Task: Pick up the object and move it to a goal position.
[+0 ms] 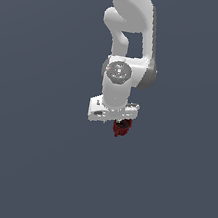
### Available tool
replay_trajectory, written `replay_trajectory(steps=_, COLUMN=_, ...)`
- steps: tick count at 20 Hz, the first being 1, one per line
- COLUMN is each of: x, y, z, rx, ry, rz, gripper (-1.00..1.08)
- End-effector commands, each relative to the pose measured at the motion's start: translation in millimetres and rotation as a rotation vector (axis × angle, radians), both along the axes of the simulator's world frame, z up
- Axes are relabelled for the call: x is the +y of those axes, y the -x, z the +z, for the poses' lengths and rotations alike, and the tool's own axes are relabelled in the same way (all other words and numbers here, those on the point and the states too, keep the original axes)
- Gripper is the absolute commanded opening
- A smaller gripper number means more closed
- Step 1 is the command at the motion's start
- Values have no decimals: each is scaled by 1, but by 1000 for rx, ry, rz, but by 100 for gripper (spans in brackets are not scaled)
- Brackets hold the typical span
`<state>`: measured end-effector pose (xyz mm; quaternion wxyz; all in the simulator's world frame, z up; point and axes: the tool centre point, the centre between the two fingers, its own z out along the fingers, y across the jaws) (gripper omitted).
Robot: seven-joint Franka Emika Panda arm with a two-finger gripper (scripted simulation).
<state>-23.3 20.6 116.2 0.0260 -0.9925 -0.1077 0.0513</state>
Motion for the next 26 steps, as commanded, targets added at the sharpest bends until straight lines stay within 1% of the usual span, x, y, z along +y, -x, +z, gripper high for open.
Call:
replay_trajectory(steps=1, x=7, y=5, z=-8, rx=14, ry=-17, rz=46, gripper=28)
replay_trajectory(steps=6, x=15, y=12, z=-18, rx=33, ry=-41, rz=105, gripper=28)
replay_trajectory(steps=10, x=18, y=14, z=-22, rx=39, ry=-51, rz=127, gripper=28)
replay_trajectory(steps=16, x=19, y=15, z=-25, rx=39, ry=-50, rz=126, gripper=28)
replay_trajectory(steps=22, x=21, y=19, z=-46, rx=40, ry=-52, rz=129, gripper=28)
replay_trajectory(steps=26, x=21, y=20, z=-51, rx=40, ry=-52, rz=130, gripper=28)
